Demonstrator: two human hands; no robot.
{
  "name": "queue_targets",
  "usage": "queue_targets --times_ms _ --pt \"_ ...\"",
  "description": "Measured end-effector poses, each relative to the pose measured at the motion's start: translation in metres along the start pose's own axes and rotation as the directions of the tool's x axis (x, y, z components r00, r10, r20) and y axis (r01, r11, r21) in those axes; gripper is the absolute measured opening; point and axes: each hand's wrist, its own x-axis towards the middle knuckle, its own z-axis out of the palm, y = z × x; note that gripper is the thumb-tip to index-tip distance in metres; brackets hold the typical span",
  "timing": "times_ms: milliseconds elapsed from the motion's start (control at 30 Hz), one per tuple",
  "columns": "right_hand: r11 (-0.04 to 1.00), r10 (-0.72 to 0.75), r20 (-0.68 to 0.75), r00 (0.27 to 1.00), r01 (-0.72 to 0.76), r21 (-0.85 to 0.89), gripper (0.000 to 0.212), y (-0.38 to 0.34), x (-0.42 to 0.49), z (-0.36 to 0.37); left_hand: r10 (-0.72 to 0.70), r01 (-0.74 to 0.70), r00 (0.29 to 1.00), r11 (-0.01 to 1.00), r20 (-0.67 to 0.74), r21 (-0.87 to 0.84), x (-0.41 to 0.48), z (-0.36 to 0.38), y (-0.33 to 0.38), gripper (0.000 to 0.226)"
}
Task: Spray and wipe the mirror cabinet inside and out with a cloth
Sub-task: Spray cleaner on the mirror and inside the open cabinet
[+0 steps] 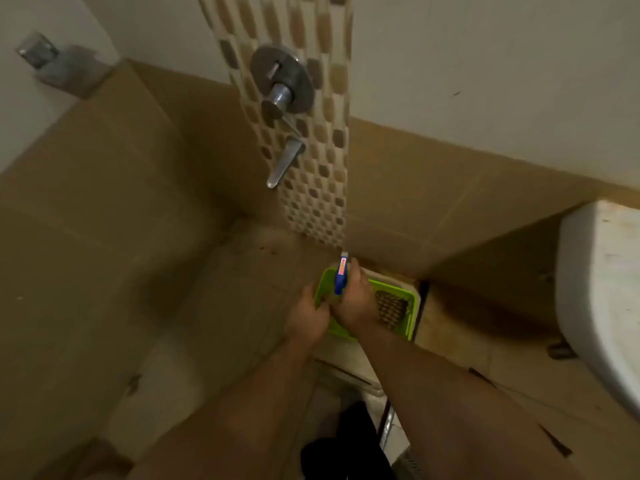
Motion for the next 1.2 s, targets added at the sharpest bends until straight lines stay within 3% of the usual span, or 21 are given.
queue_targets --times_ms 67,133,267,333,400,567,700,800,900,967,1067,1133,1200 --pt "0.999 0.039 0.007 0.999 -0.039 0.024 0.108 -0.002 0.019 0.003 -0.023 0.028 0.999 0.989 0.030 -0.145 0.011 0.000 0.003 0.055" --pt "0.994 0.094 0.035 0.995 -0.096 0.058 0.101 -0.004 0.034 0.003 -0.037 0.043 0.999 0.981 0.033 -0.192 0.018 -0.002 0.008 0.068" --pt "0.993 0.078 0.012 0.997 -0.079 0.087 0.052 -0.003 0.041 0.005 -0.053 0.066 0.994 0.987 0.092 -0.150 0.013 -0.003 0.007 0.067" --pt "0.989 0.098 -0.016 0.995 -0.096 0.110 0.037 -0.002 0.039 0.003 -0.039 0.047 0.996 0.993 0.083 -0.105 0.008 -0.006 0.009 0.066" --pt "0.978 0.137 -0.067 0.988 -0.124 0.167 0.035 -0.004 0.031 -0.003 0.000 0.005 0.995 0.999 0.097 -0.049 0.001 -0.008 0.011 0.070" --pt "0.982 0.137 -0.110 0.984 -0.120 0.149 0.028 -0.011 0.006 -0.038 0.122 -0.150 0.980 0.972 0.155 0.181 -0.008 -0.012 0.020 0.051" --pt "0.991 0.053 -0.105 0.993 -0.039 0.128 0.014 -0.028 -0.023 -0.084 0.277 -0.302 0.947 0.940 0.165 0.157 -0.025 -0.013 0.044 0.081" --pt "0.992 -0.011 -0.118 0.993 0.026 0.124 0.024 -0.050 -0.052 -0.127 0.364 -0.400 0.912 0.890 0.189 0.219 -0.049 -0.010 0.063 0.095" --pt "0.978 -0.005 -0.235 0.972 0.054 0.203 0.019 -0.074 -0.082 -0.171 0.476 -0.485 0.873 0.827 0.105 0.283 -0.075 -0.014 0.093 0.067" --pt "0.958 -0.012 -0.340 0.941 0.108 0.265 0.022 -0.085 -0.109 -0.200 0.570 -0.569 0.816 0.763 0.096 0.306 -0.098 -0.023 0.123 0.049" --pt "0.900 -0.090 -0.518 0.851 0.292 0.323 0.038 -0.102 -0.149 -0.239 0.682 -0.686 0.722 0.684 0.118 0.250 -0.133 -0.031 0.186 0.044" --pt "0.865 -0.120 -0.658 0.744 0.403 0.298 0.046 -0.115 -0.179 -0.270 0.776 -0.784 0.620 0.609 0.114 0.121 -0.174 -0.034 0.233 0.041" --pt "0.841 -0.123 -0.778 0.616 0.481 0.248 0.046 -0.130 -0.199 -0.303 0.807 -0.801 0.569 0.588 0.158 -0.117 -0.207 -0.029 0.272 0.039"
